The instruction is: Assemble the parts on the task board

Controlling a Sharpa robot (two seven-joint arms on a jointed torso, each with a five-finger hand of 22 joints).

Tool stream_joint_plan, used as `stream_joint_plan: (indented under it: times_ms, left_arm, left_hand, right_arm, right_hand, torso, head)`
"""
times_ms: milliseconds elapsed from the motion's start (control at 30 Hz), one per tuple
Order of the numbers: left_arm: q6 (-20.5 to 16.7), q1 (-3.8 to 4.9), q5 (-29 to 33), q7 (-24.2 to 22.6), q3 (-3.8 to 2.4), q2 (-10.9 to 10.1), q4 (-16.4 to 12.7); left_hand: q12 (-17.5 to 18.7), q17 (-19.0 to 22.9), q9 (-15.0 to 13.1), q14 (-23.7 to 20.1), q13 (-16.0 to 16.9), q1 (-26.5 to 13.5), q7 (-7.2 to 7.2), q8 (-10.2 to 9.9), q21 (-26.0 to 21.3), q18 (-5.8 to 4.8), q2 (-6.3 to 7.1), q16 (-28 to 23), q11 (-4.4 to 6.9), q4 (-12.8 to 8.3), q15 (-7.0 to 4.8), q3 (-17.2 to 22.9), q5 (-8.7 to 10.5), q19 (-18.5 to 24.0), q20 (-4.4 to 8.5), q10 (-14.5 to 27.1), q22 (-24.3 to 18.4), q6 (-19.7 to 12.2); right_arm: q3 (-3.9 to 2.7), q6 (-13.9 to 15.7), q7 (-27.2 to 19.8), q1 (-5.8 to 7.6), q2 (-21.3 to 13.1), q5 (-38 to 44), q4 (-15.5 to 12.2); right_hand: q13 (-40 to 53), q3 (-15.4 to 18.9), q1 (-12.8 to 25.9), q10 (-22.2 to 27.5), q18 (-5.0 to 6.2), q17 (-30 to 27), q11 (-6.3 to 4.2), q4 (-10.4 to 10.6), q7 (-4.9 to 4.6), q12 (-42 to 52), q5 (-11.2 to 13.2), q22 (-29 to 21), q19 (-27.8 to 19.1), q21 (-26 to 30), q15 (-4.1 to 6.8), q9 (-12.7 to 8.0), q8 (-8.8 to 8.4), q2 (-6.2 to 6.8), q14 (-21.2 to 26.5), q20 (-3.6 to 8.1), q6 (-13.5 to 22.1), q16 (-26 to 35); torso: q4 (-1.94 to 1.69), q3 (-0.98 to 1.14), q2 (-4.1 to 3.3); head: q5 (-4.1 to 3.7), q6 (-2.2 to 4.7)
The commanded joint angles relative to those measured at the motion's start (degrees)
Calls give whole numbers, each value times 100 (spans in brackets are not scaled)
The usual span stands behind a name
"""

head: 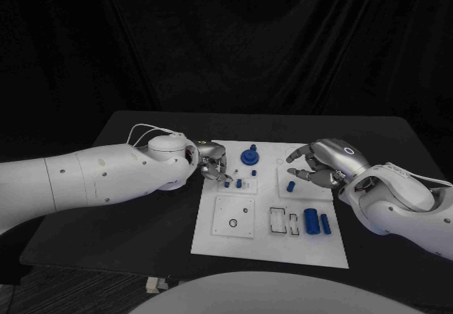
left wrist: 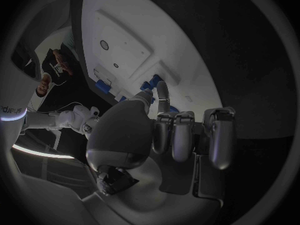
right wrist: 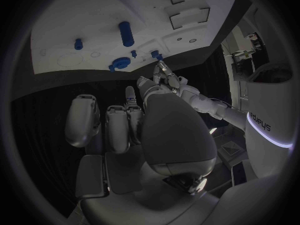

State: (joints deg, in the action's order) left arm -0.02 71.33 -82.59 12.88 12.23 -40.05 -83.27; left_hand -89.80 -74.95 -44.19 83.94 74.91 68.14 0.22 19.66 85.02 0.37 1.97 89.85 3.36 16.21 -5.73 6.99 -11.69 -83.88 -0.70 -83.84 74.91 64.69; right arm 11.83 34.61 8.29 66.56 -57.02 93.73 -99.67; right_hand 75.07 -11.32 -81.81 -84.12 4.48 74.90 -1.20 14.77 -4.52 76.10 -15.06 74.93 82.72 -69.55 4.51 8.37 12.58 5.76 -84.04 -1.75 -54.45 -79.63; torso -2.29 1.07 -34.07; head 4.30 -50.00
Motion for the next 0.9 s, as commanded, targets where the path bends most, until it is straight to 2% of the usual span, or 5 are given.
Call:
stream_joint_plan:
  times_ms: [33, 567, 633, 667, 900]
  left_arm:
    - [89, -31, 116, 19, -4, 27, 3]
    - [108, -138, 121, 49, -4, 92, 78]
    - [137, -150, 121, 64, -4, 95, 85]
    - [150, -156, 121, 69, -4, 96, 90]
    - [188, -189, 121, 89, -4, 123, 119]
  left_hand:
    - [-20, -1505, -17, 606, 1509, -154, 35, -69, -30, 90, -30, 15, -34, 33, 6, -45, 181, -339, -16, -616, 1339, 31]
    - [-20, -1505, -34, 606, 1509, -94, 32, -150, -100, 106, -50, 15, -35, -5, 8, -31, 41, -306, -18, -616, 1317, 15]
    - [-20, -1505, -42, 606, 1509, -58, 32, -177, -107, 108, -45, 15, -35, -20, 7, -22, -36, -304, -18, -616, 1316, 12]
    - [-20, -1505, -54, 606, 1509, 48, 27, -216, -125, 112, -26, 15, -33, -79, 4, 15, -218, -297, -15, -616, 1310, 2]
    - [-20, -1505, -85, 606, 1509, 164, 27, -308, -173, 121, 9, 15, -30, -116, 2, 75, -534, -279, -14, -616, 1297, 13]
  right_arm:
    - [-2, -25, 9, -13, -7, 35, -6]
    - [-2, -30, 22, -14, -2, 35, -7]
    - [-2, -31, 22, -14, -2, 35, -10]
    - [-2, -32, 22, -14, -3, 35, -12]
    - [-2, -31, 23, -14, -17, 35, -29]
  right_hand:
    - [192, -23, -38, -204, -43, 183, 36, -17, -6, -35, -28, 957, 45, 20, 4, -9, -29, -53, -339, -9, -9, 17]
    - [187, -47, -83, -202, -43, 172, 42, -55, -5, -43, -72, 960, 47, 22, 0, -14, -31, -64, -338, -13, -30, 25]
    - [188, -49, -87, -202, -44, 173, 42, -59, -6, -42, -75, 960, 48, 20, -1, -14, -32, -64, -338, -13, -31, 24]
    - [188, -49, -87, -202, -44, 173, 42, -59, -6, -42, -75, 960, 48, 20, -1, -14, -32, -64, -338, -13, -31, 24]
    - [186, -53, -100, -201, -42, 170, 42, -72, -7, -45, -83, 958, 45, 31, -1, -16, -35, -61, -338, -14, -32, 26]
  torso:
    - [4, 1, 4]
    - [2, -1, 0]
    - [1, -1, 0]
    - [2, -1, 0]
    - [3, -1, 0]
  head:
    - [8, 0]
    - [15, 0]
    - [12, 0]
    - [12, 0]
    - [3, 0]
